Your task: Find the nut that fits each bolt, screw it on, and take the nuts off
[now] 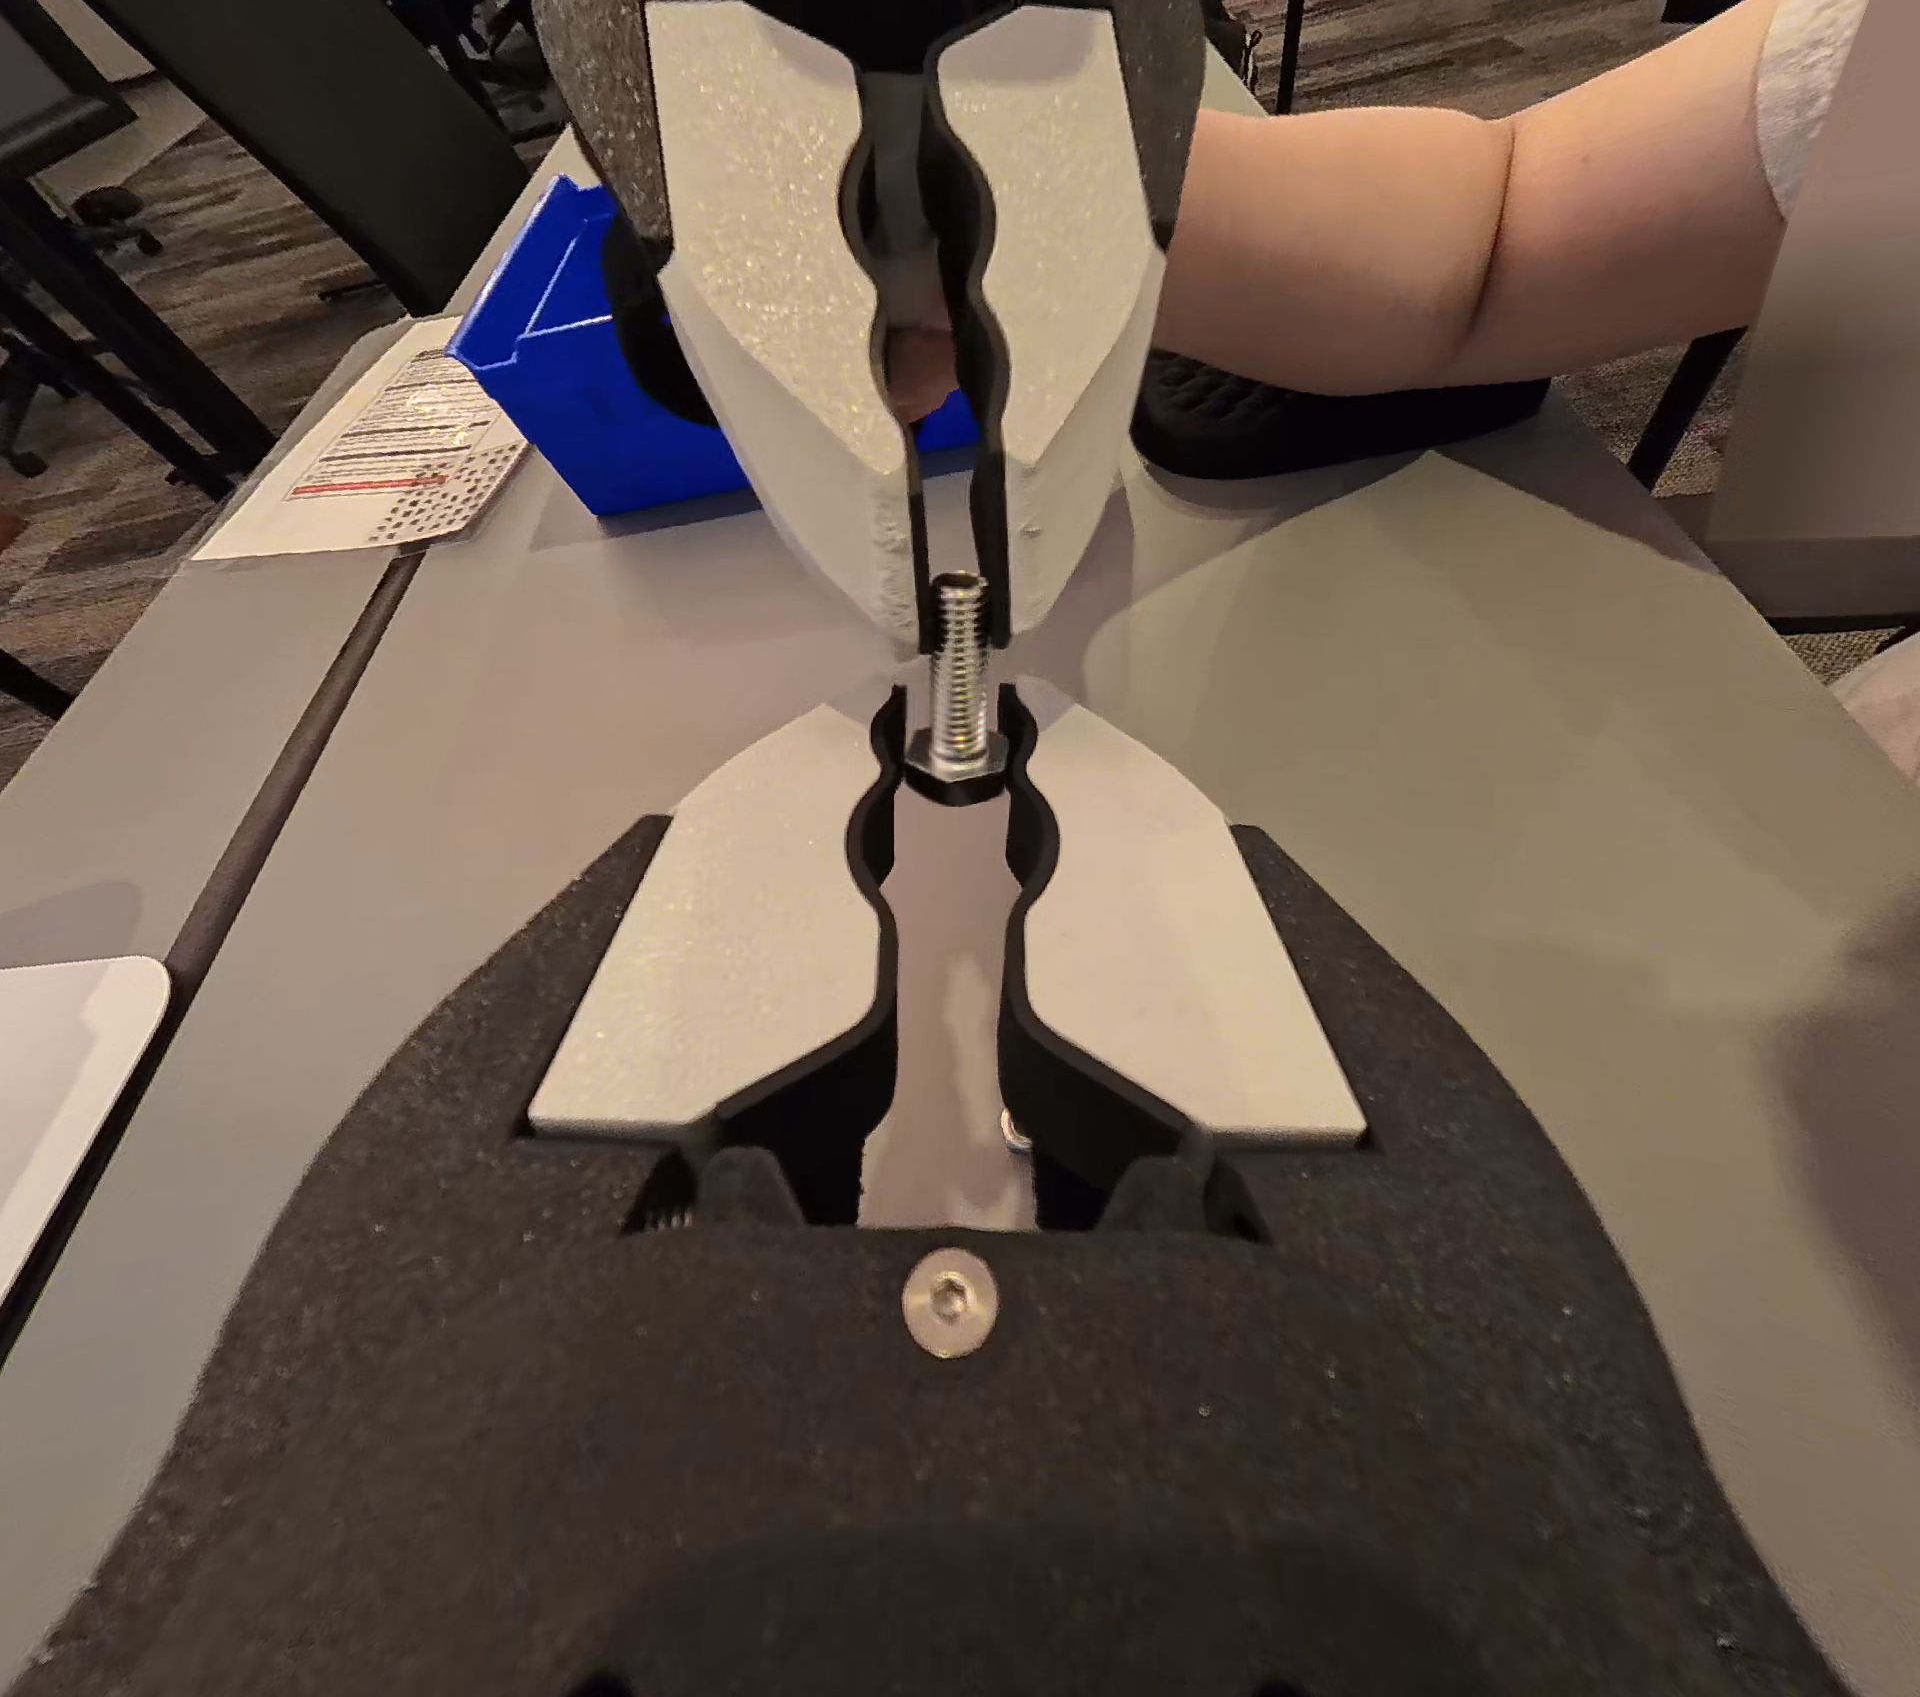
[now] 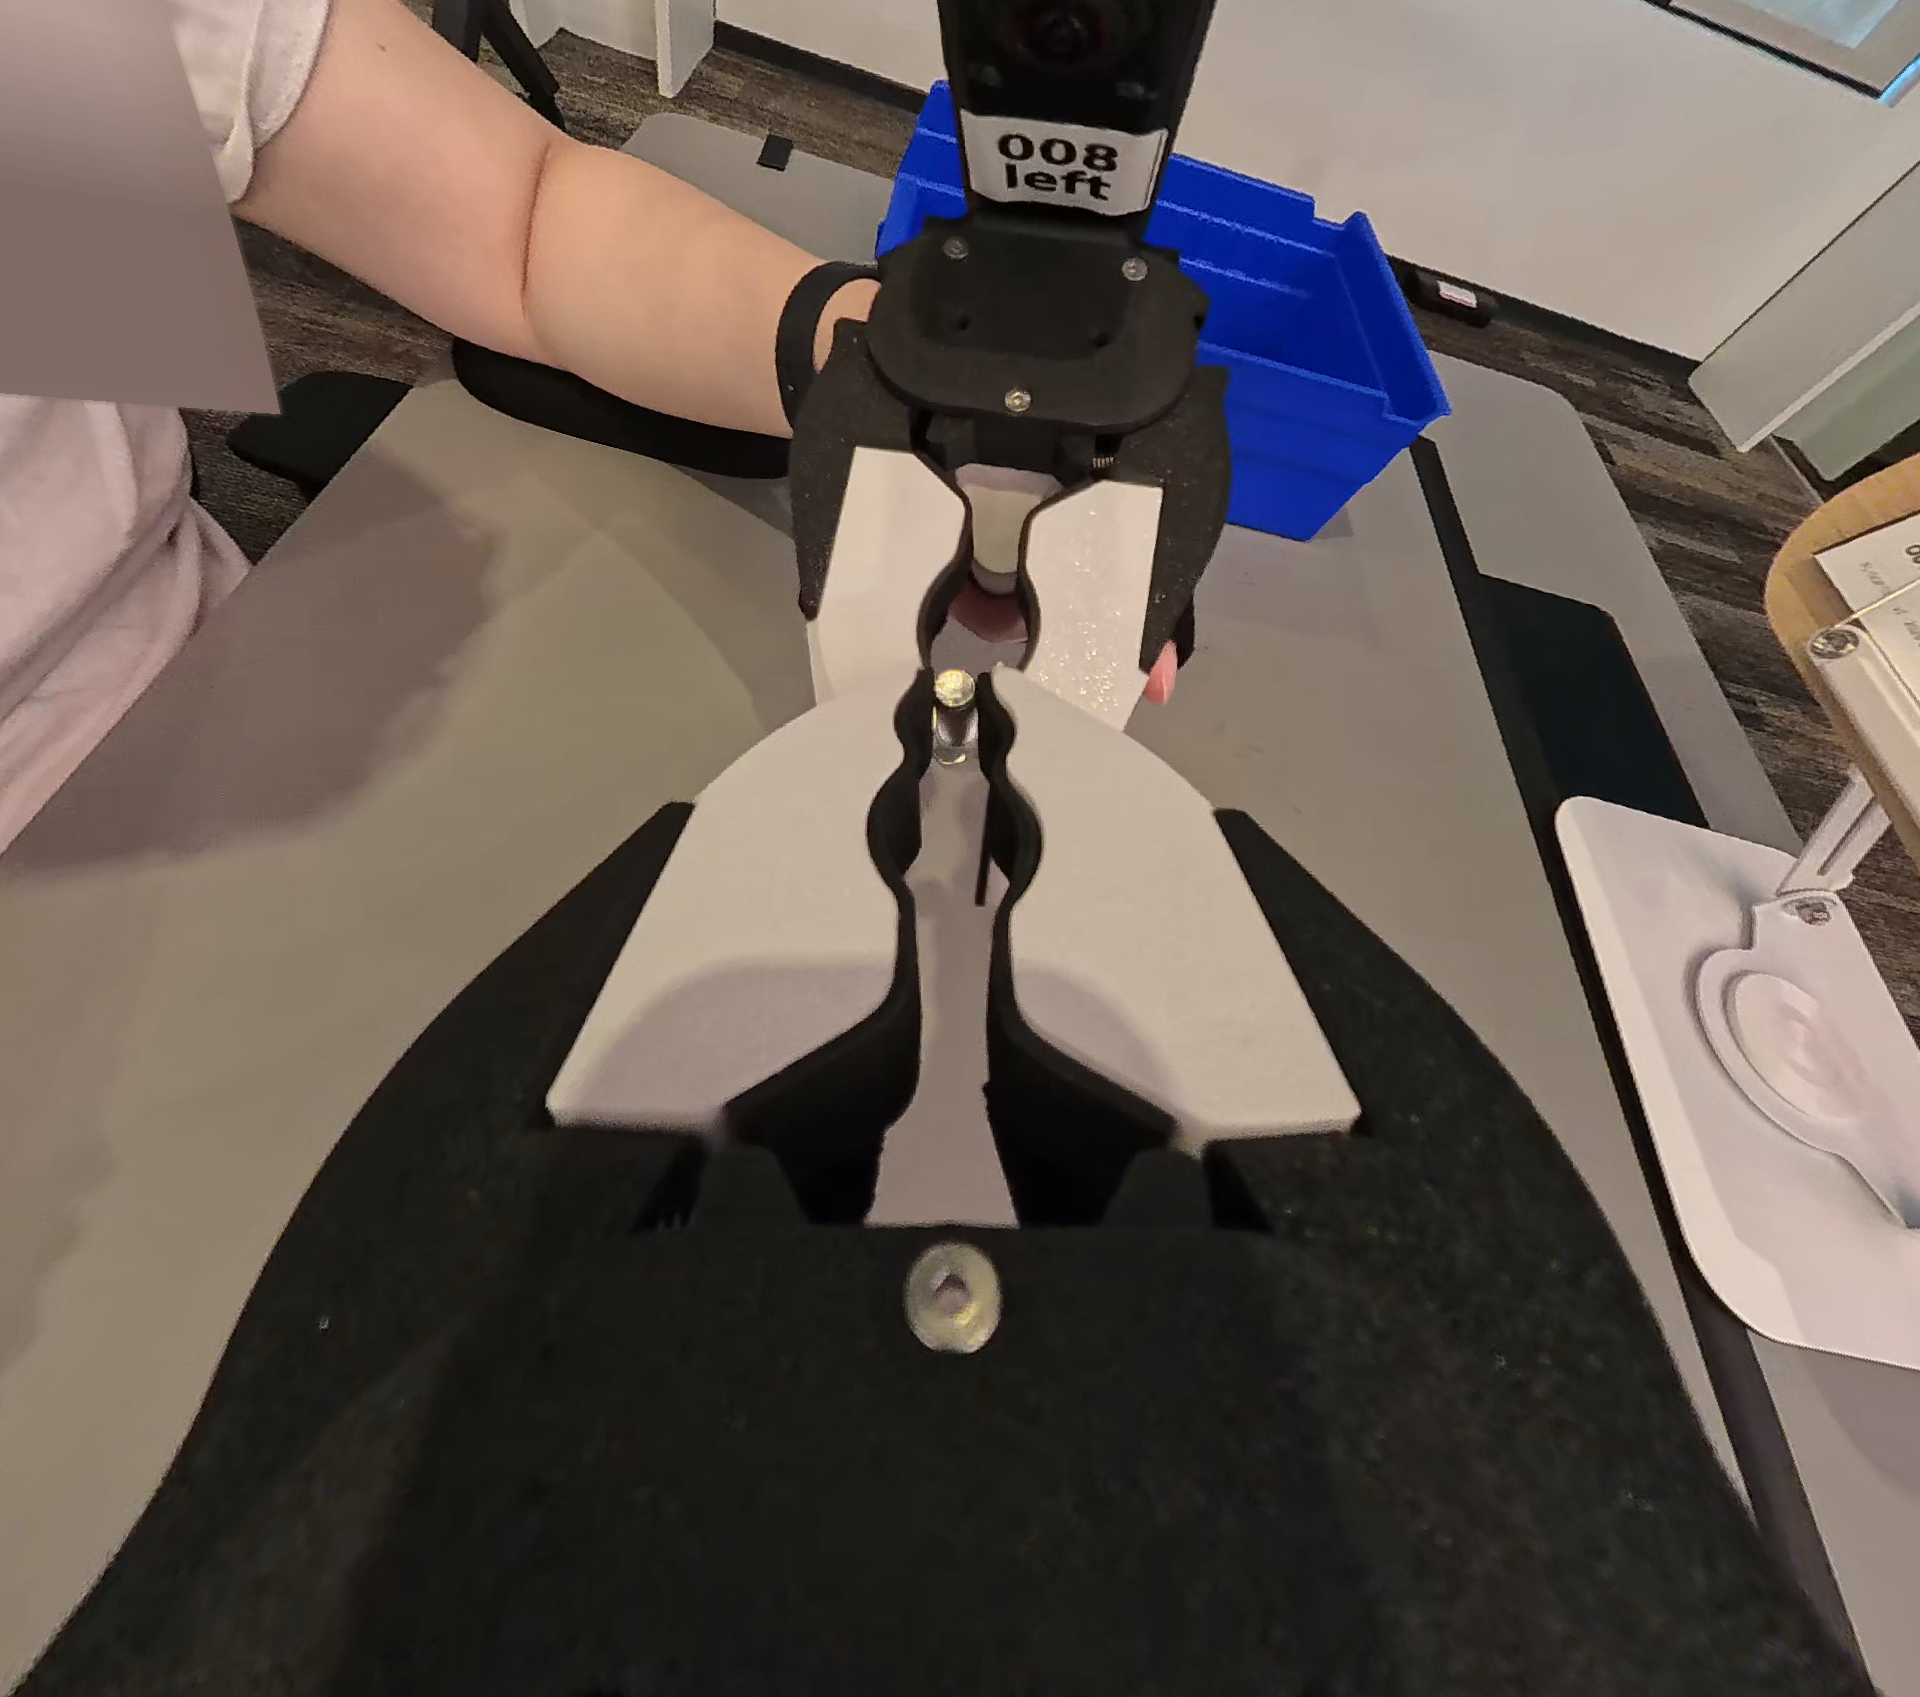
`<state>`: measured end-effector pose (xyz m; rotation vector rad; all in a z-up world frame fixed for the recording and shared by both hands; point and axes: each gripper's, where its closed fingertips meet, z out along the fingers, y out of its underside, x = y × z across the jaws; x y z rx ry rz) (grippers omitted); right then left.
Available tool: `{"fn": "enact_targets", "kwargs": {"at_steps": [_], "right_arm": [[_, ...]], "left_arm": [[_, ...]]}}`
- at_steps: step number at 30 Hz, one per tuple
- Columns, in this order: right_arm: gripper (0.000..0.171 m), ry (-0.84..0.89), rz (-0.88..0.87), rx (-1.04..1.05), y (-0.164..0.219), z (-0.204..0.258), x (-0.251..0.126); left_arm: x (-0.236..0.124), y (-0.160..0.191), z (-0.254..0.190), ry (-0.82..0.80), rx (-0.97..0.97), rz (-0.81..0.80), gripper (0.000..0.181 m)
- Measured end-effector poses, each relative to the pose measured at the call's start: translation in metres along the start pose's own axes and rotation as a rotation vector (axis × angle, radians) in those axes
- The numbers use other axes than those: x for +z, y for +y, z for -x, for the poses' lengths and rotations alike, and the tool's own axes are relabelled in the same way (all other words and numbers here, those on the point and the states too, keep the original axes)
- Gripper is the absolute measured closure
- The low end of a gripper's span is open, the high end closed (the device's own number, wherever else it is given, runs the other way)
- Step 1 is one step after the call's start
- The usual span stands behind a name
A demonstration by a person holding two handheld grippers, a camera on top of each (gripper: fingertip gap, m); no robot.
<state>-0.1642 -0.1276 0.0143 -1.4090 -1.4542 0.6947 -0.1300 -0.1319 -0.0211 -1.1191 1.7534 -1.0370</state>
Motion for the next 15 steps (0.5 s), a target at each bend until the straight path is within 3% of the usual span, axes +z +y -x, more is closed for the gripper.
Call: {"fn": "enact_targets", "kwargs": {"at_steps": [15], "right_arm": [[0.164,-0.011,-0.020,-0.002,-0.0015,0.0007,-0.0032]], "left_arm": [[0.0004,-0.0040,-0.0009,-0.010,0.019,-0.016,0.171]]}}
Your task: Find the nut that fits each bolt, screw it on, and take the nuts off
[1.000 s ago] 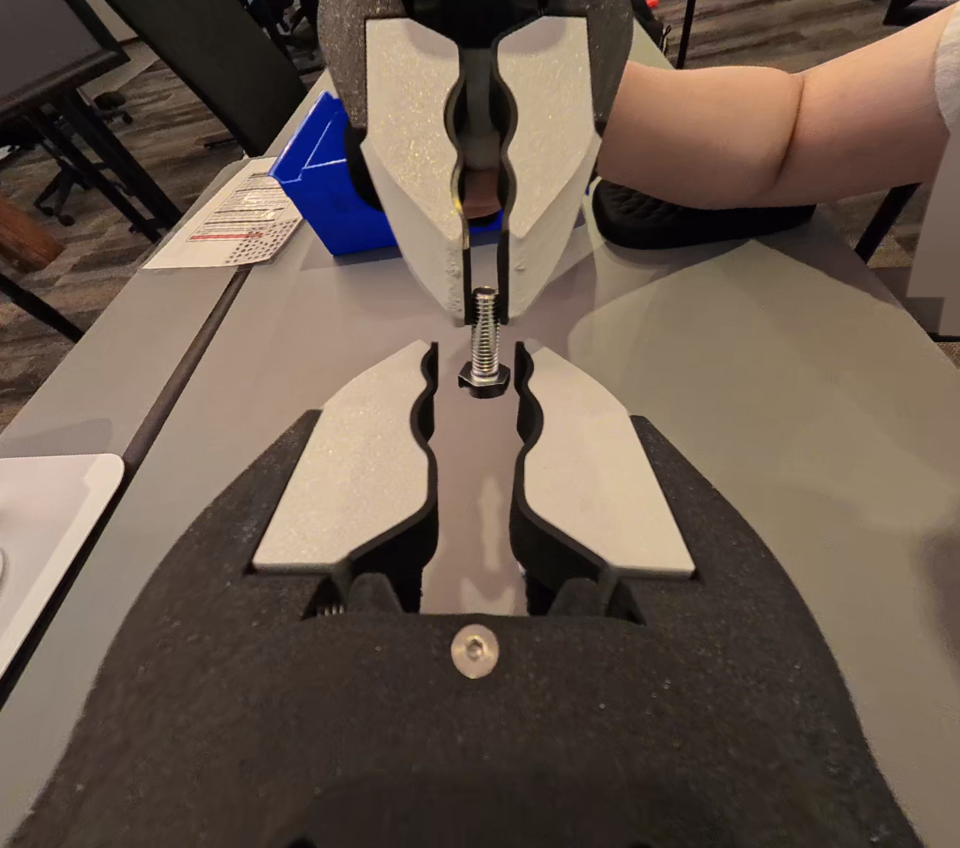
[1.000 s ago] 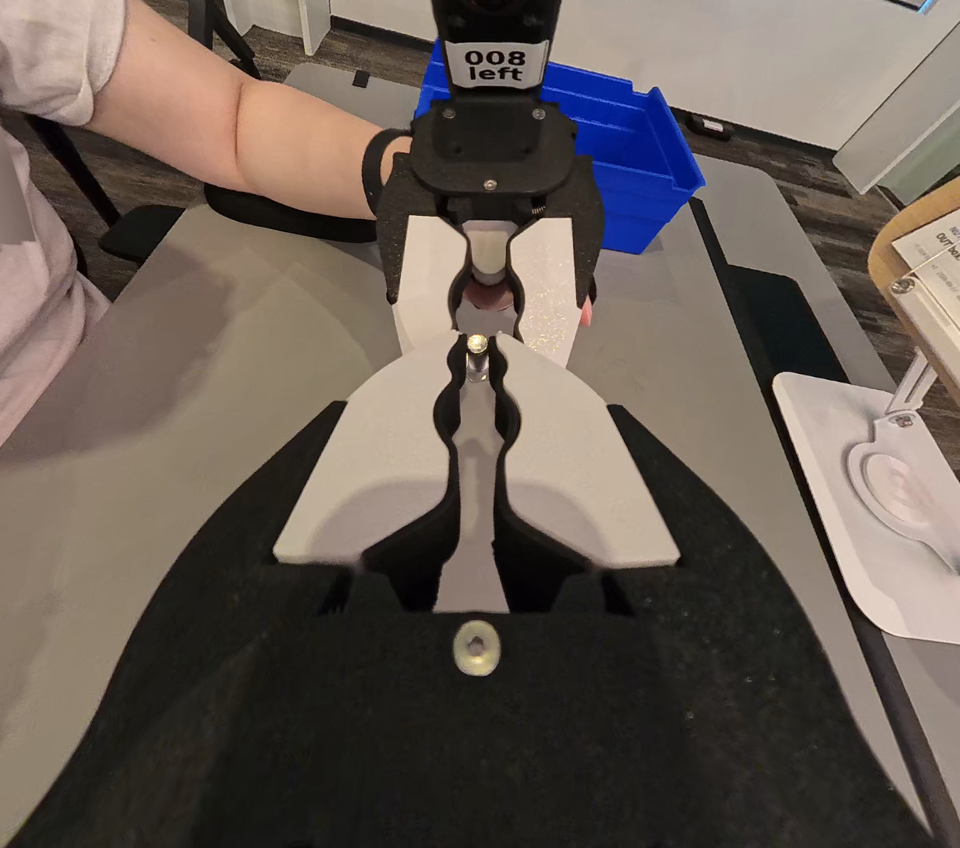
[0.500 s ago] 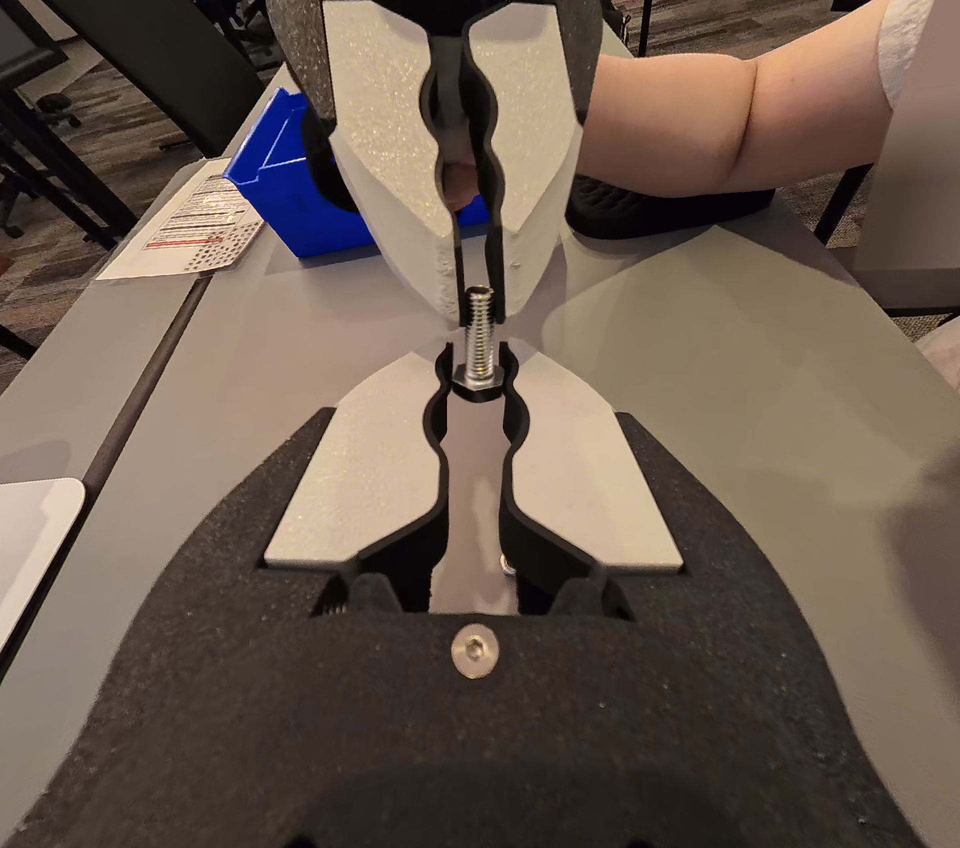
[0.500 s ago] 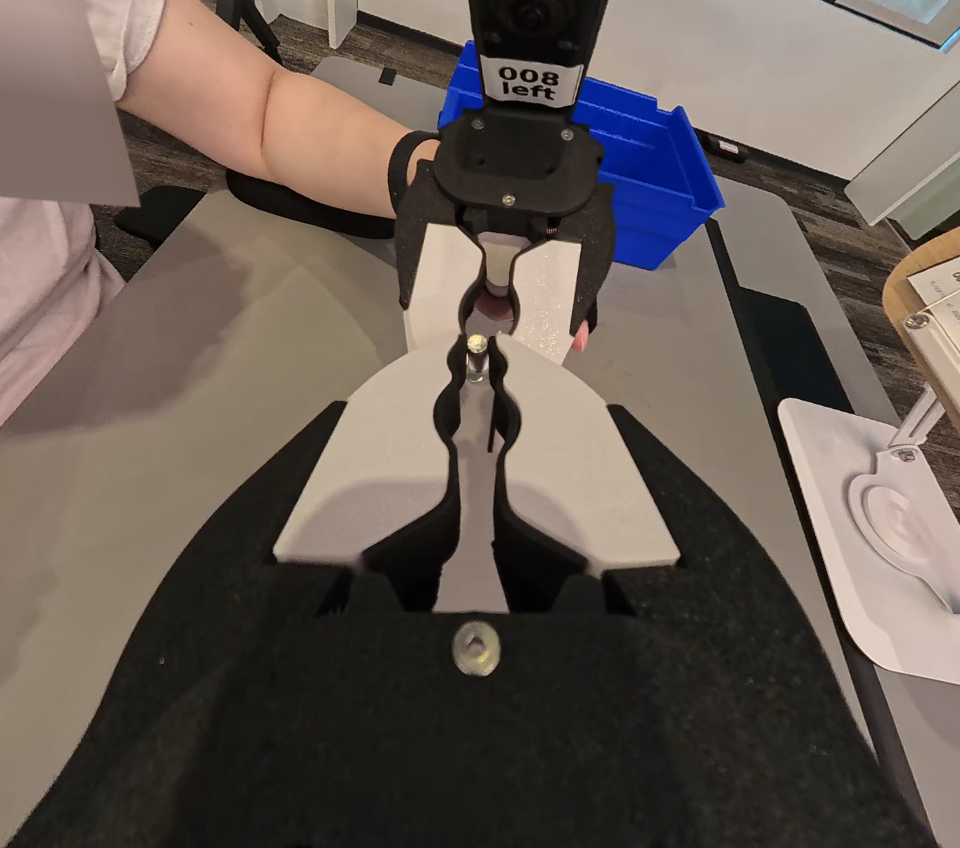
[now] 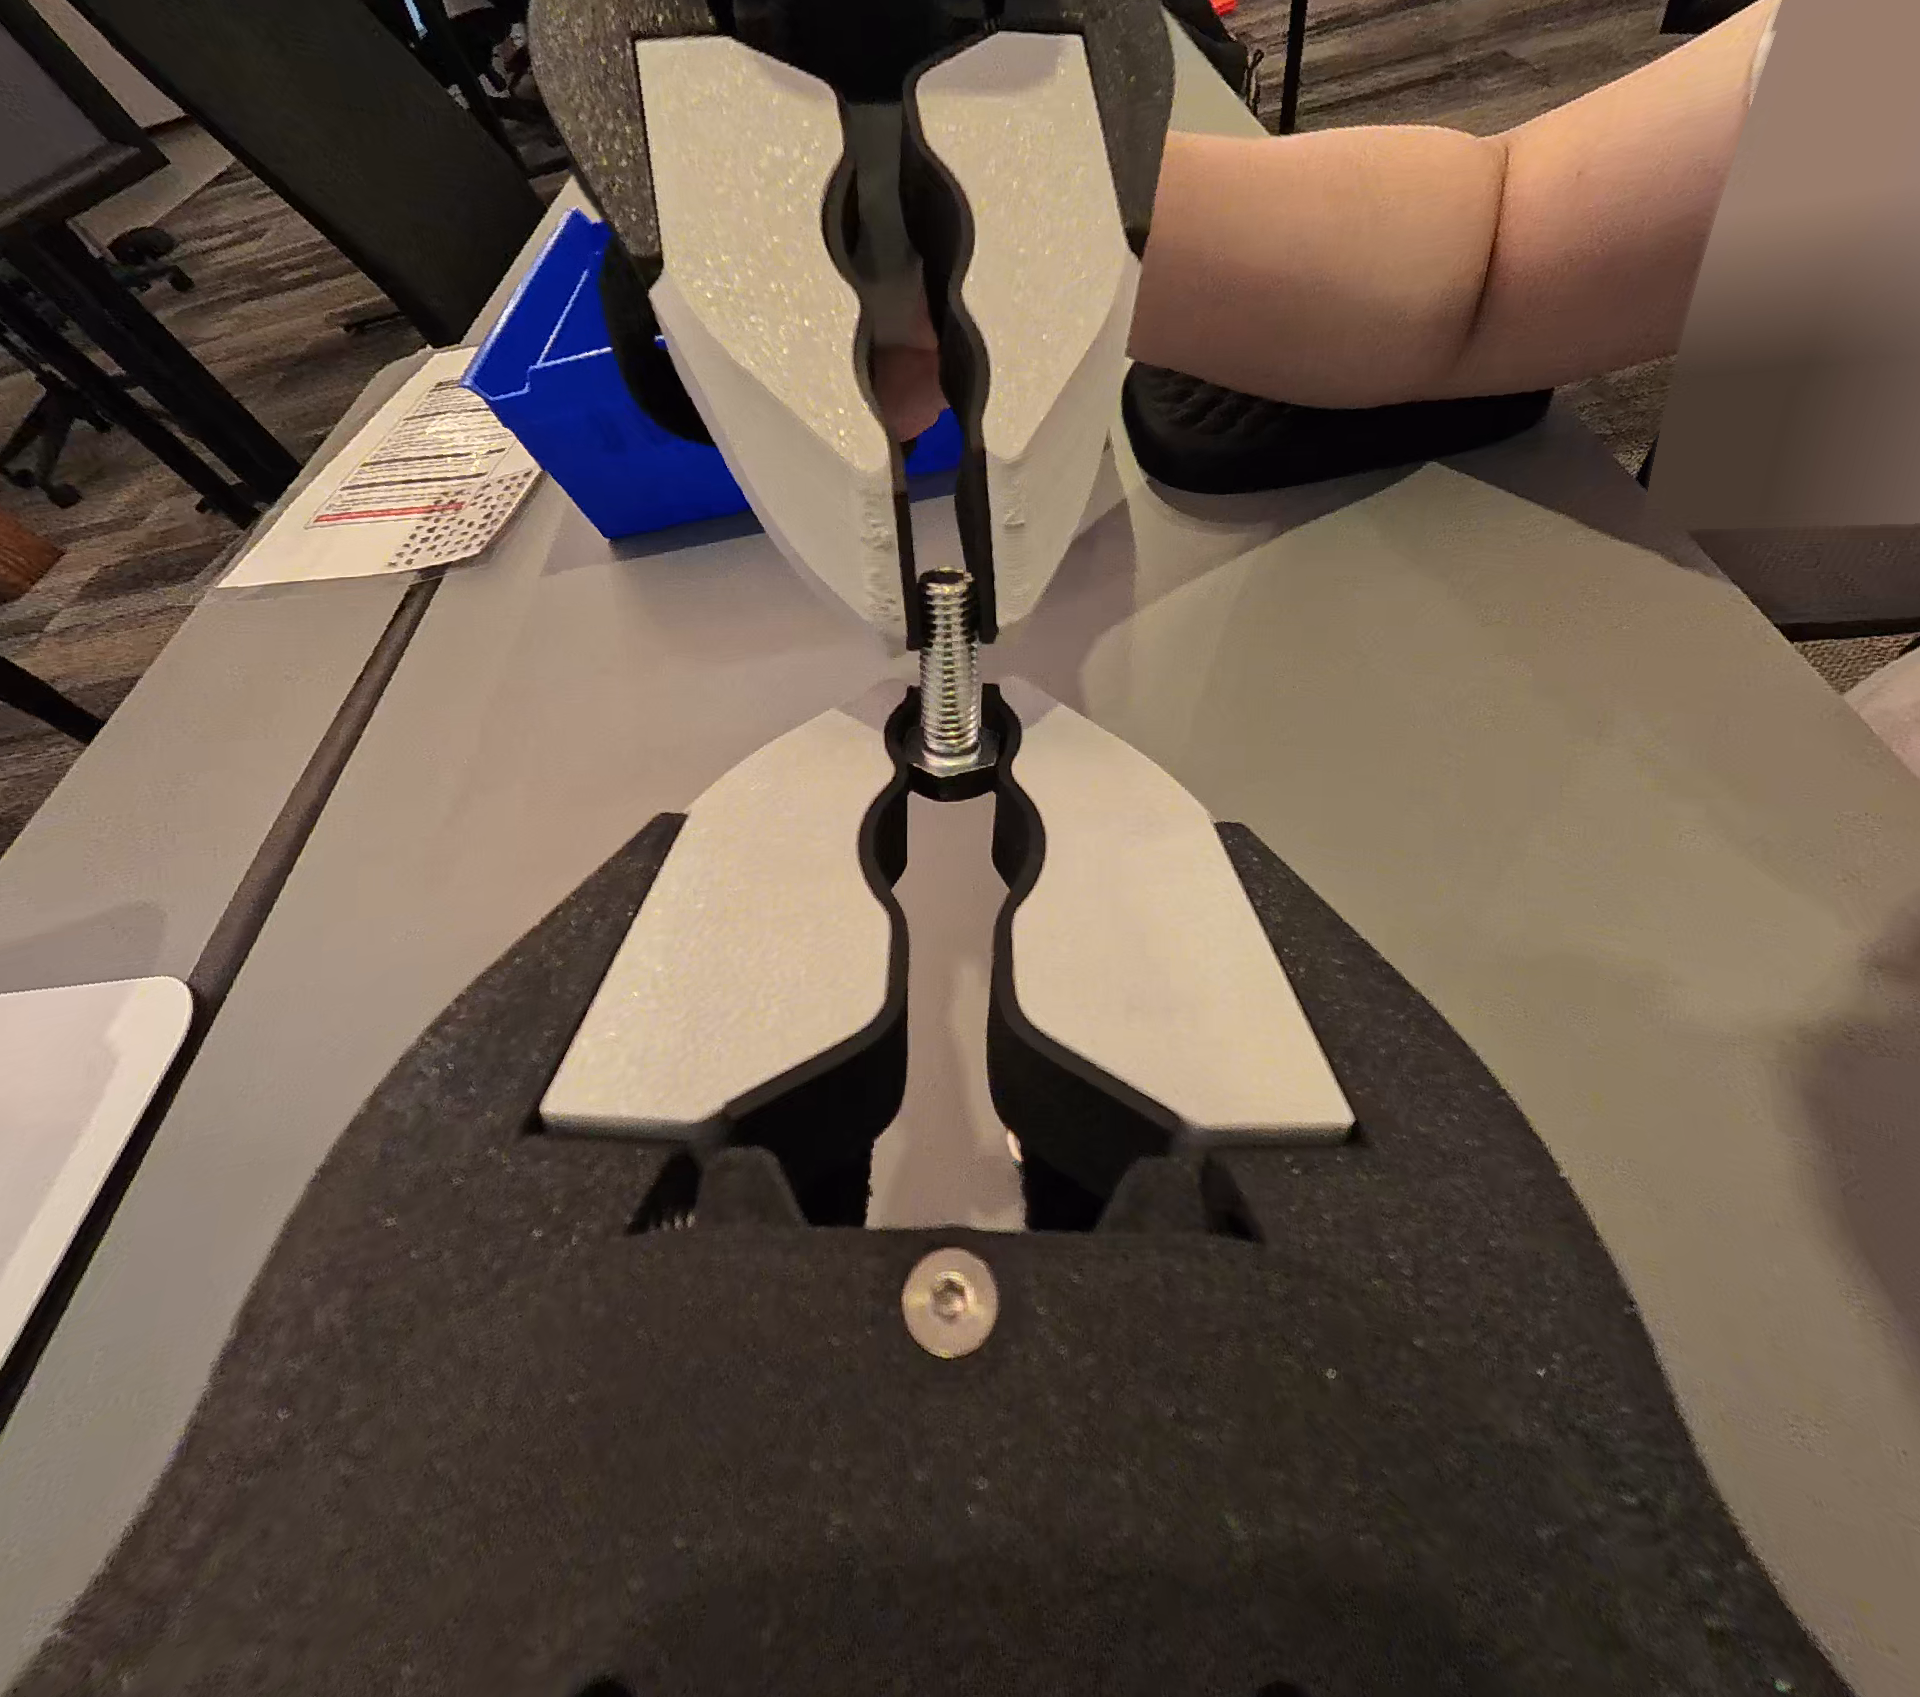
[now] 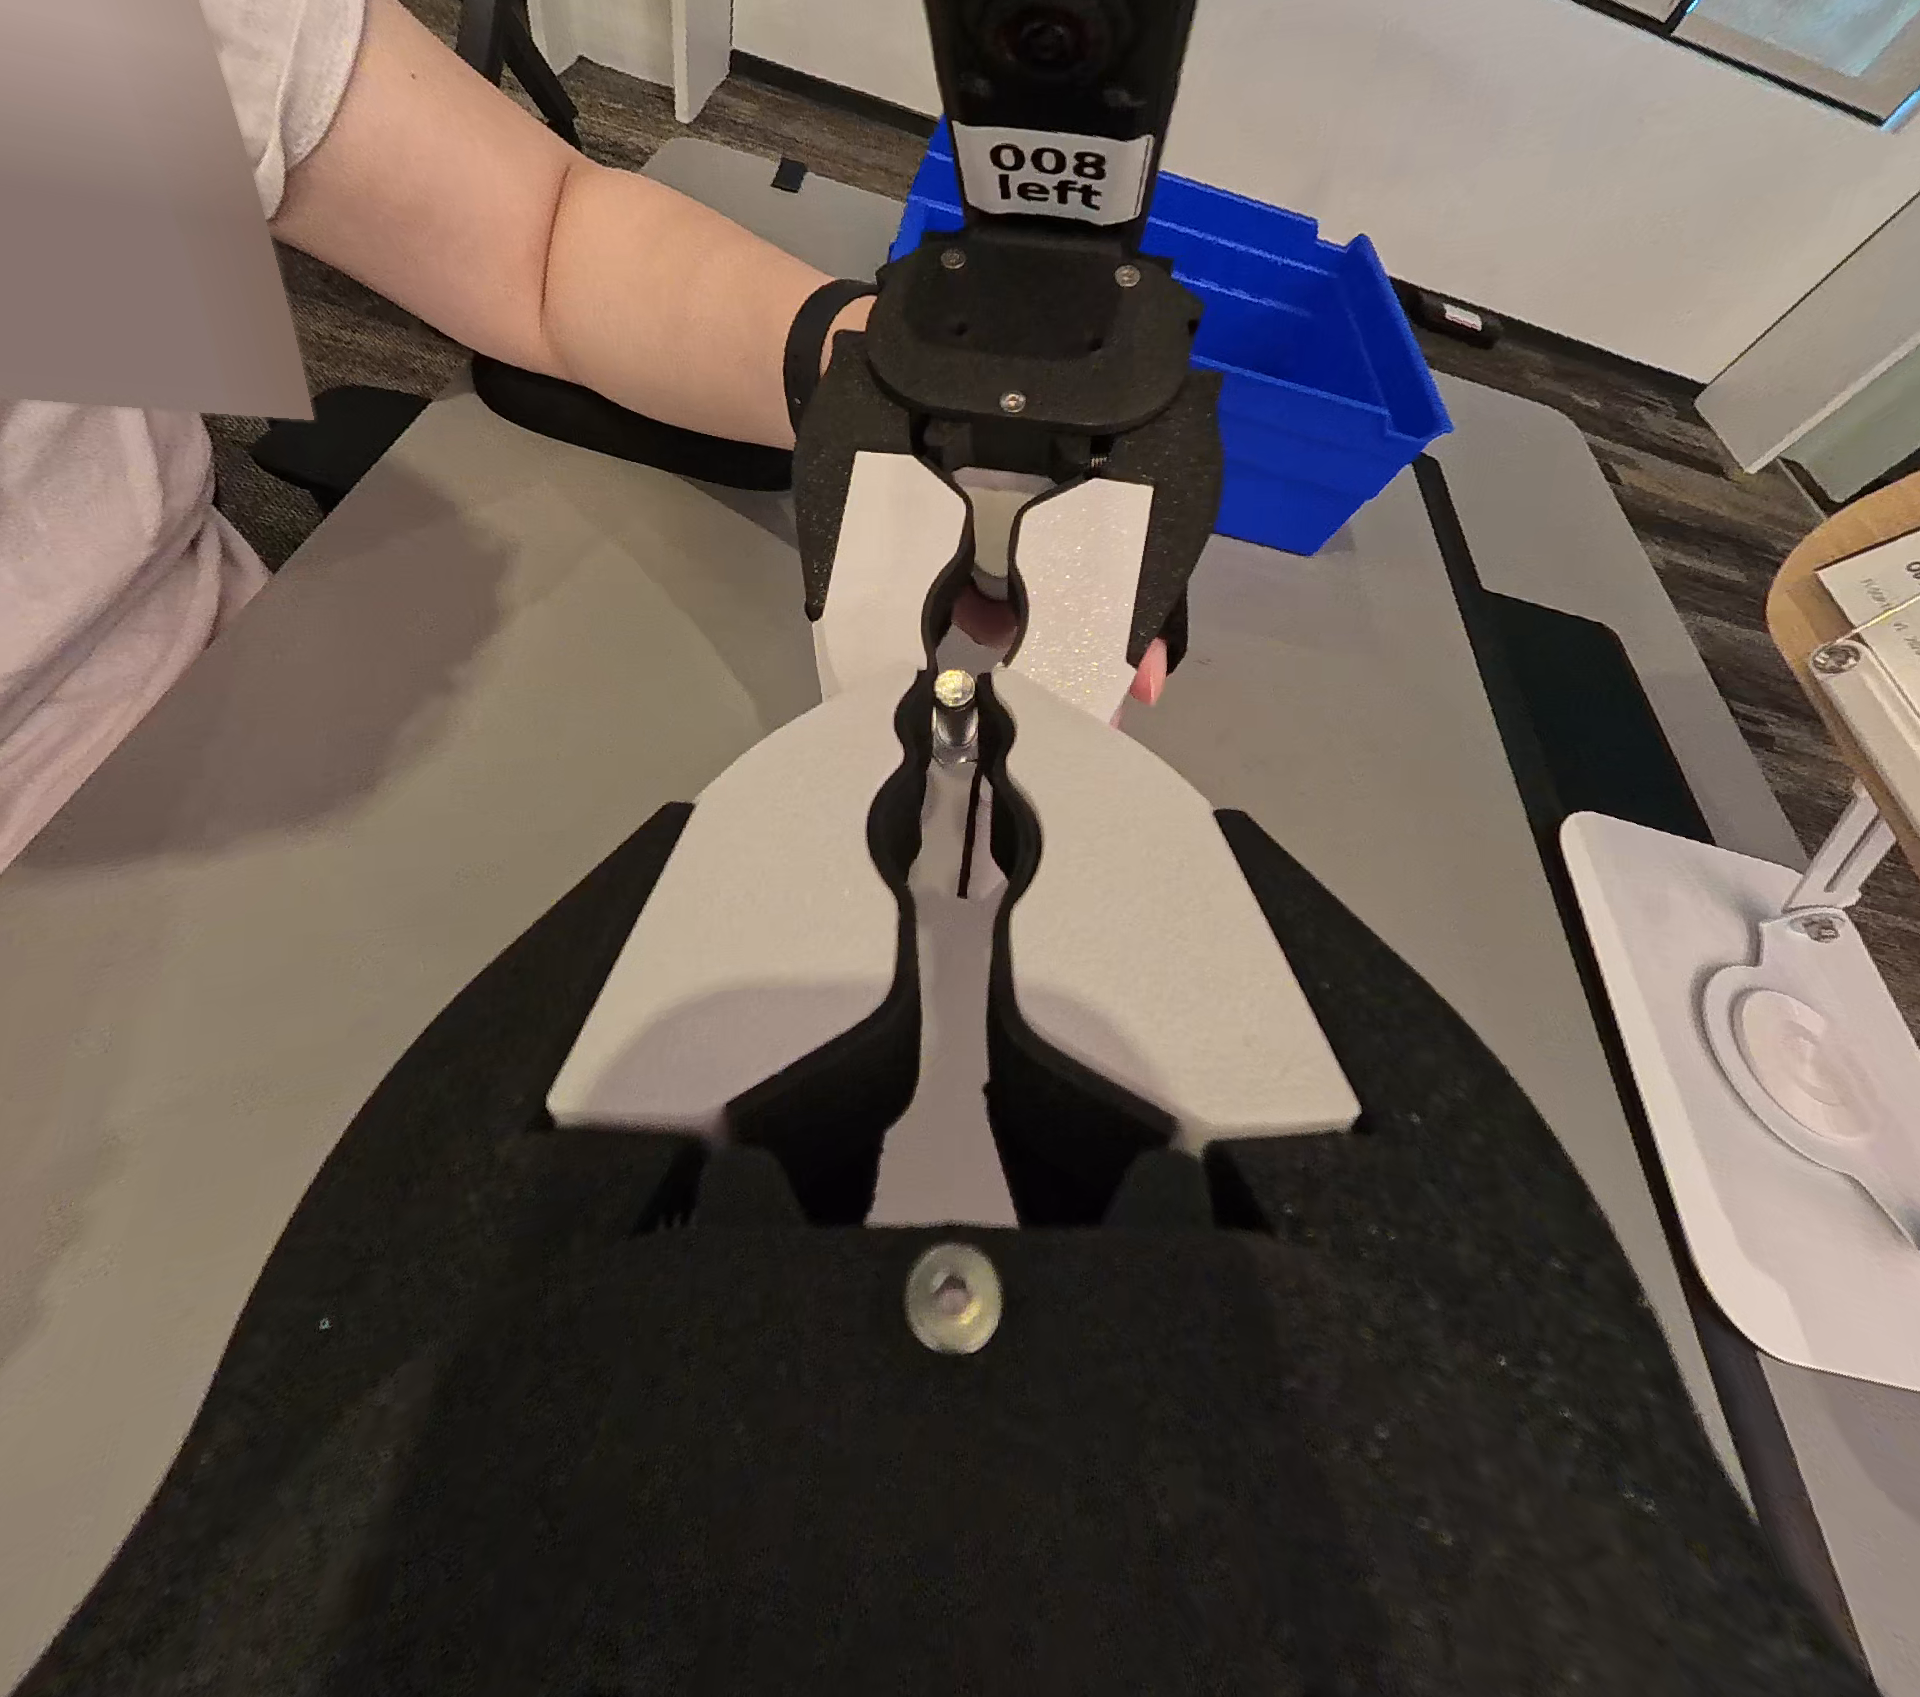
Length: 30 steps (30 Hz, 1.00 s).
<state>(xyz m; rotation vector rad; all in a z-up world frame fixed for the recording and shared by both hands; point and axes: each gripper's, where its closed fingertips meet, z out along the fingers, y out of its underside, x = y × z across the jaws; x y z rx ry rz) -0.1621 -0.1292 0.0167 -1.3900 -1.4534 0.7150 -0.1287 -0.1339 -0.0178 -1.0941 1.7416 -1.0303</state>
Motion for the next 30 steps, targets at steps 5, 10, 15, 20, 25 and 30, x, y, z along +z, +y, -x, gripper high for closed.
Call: {"fn": "enact_targets", "kwargs": {"at_steps": [5,10,15,20,25,30], "right_arm": [[0.164,-0.001,0.005,-0.008,0.001,0.001,0.000],[0.164,0.007,-0.010,0.003,-0.001,-0.001,0.000],[0.145,0.063,-0.024,-0.003,-0.004,-0.009,-0.006],[0.147,0.077,0.052,0.007,0.015,-0.015,-0.006],[0.154,0.018,0.359,-0.012,0.084,-0.004,0.033],[0.155,-0.081,0.455,0.064,0.111,0.020,0.067]], "left_arm": [[0.001,0.001,-0.001,0.007,-0.012,0.009,0.171],[0.000,0.000,0.003,-0.022,0.005,0.008,0.171],[-0.011,-0.003,0.018,-0.083,-0.020,0.004,0.171],[-0.045,0.002,0.056,-0.220,-0.099,0.036,0.171],[-0.084,-0.004,0.084,-0.335,-0.211,-0.011,0.171],[-0.107,-0.006,0.097,-0.424,-0.206,0.000,0.171]]}}
